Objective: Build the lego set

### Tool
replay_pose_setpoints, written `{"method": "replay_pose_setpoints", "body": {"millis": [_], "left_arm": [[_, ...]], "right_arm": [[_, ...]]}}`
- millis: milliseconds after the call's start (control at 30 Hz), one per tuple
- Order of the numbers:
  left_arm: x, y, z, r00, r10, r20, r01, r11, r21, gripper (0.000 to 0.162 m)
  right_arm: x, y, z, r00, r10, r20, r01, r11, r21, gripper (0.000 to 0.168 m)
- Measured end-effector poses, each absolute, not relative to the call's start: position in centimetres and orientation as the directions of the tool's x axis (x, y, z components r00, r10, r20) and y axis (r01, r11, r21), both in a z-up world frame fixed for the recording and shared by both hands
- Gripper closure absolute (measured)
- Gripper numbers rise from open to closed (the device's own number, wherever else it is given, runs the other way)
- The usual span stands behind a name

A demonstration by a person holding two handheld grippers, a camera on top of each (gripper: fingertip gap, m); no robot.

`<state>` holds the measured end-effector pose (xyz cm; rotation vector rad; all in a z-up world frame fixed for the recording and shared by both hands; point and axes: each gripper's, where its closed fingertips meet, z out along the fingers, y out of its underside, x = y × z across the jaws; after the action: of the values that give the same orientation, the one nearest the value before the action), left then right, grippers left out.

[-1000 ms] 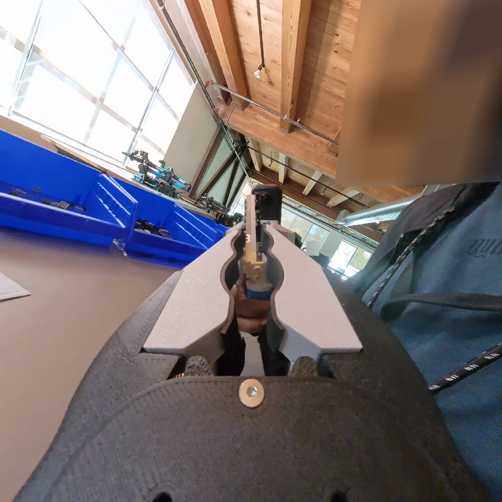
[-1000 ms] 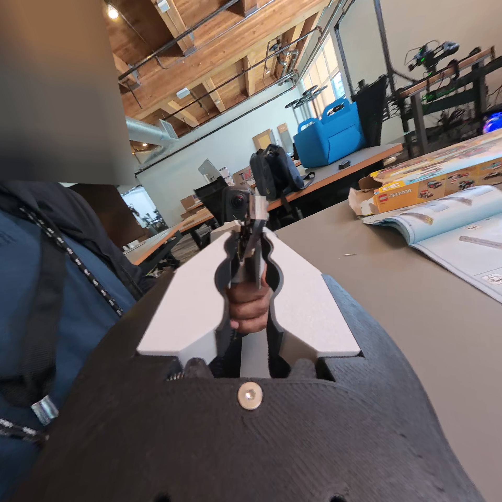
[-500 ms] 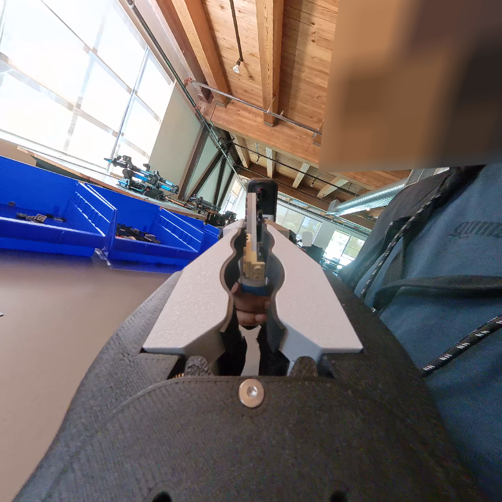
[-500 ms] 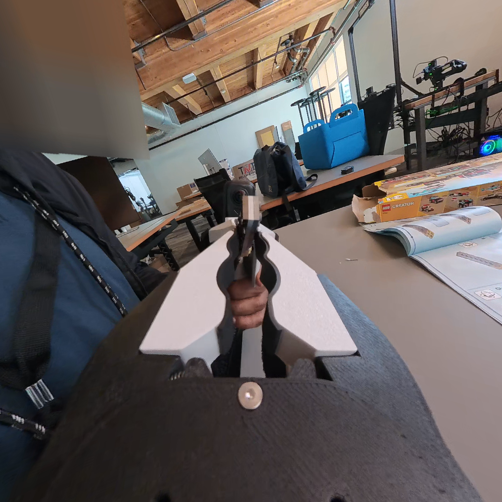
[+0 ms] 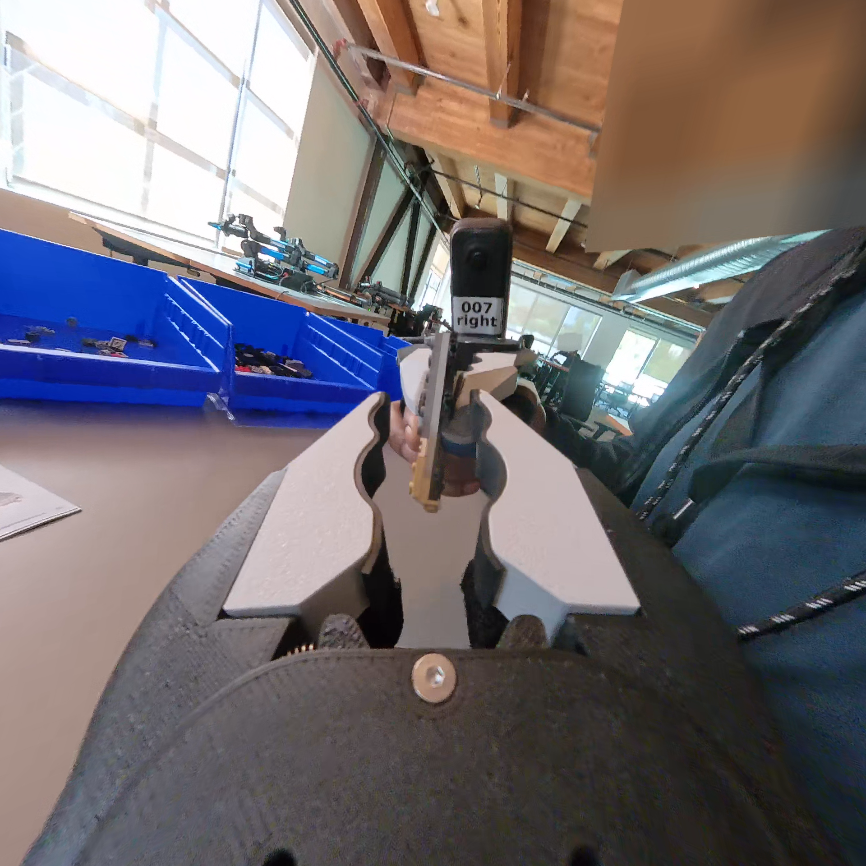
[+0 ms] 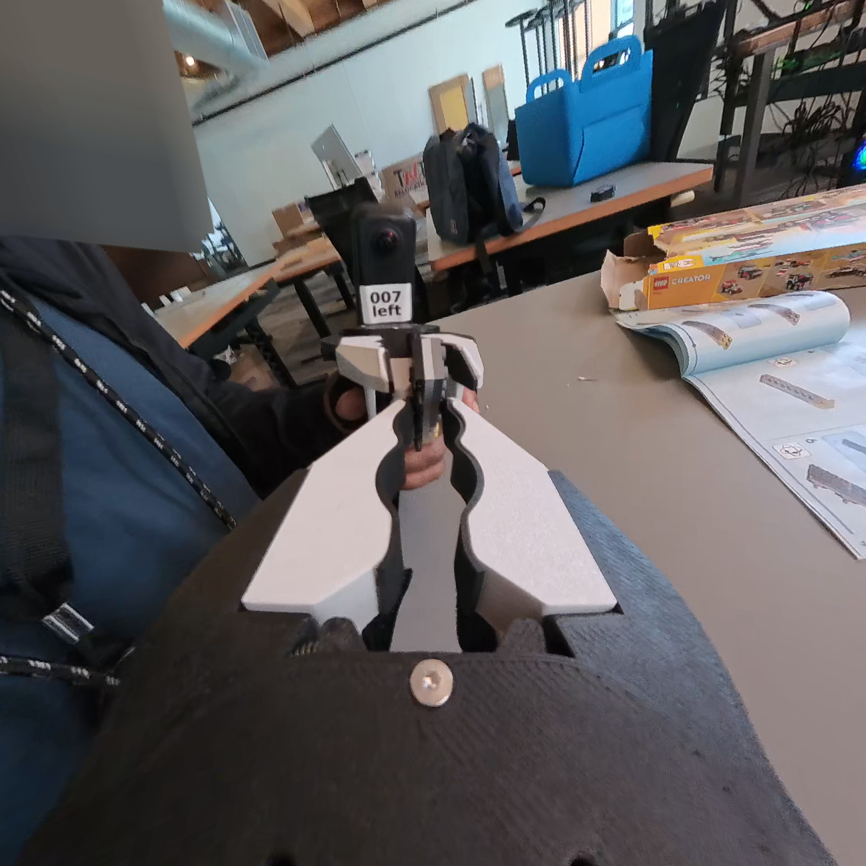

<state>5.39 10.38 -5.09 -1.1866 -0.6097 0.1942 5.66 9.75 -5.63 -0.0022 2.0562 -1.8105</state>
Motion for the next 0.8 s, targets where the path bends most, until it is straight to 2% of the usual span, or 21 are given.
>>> {"method": "replay_pose_setpoints", "body": {"millis": [200,333,433,567,633,800], "left_arm": [[6.2,11.2,-5.2,0.851,0.397,0.344,0.200,0.360,-0.911,0.149],[6.4,11.0,-4.3,0.858,0.345,0.381,0.213,0.436,-0.874,0.150],[6.3,9.7,-2.7,0.853,0.267,0.448,0.217,0.600,-0.770,0.151],[5.9,7.2,-0.9,0.850,0.131,0.510,0.202,0.813,-0.546,0.151],[5.8,7.4,-0.6,0.855,0.118,0.505,0.184,0.841,-0.508,0.151],[5.8,9.4,-0.1,0.876,0.126,0.466,0.142,0.856,-0.497,0.150]], "right_arm": [[6.2,10.2,-5.5,-0.914,-0.290,-0.283,0.238,0.182,-0.954,0.157],[6.6,10.3,-4.1,-0.901,-0.317,-0.297,0.272,0.120,-0.955,0.152],[6.6,10.5,-1.9,-0.880,-0.342,-0.330,0.350,0.001,-0.937,0.143],[6.2,9.7,-1.3,-0.908,-0.257,-0.331,0.356,-0.053,-0.933,0.132],[6.0,9.4,-1.1,-0.919,-0.205,-0.336,0.356,-0.068,-0.932,0.133],[6.0,9.9,-0.5,-0.923,-0.173,-0.343,0.365,-0.112,-0.924,0.140]]}}
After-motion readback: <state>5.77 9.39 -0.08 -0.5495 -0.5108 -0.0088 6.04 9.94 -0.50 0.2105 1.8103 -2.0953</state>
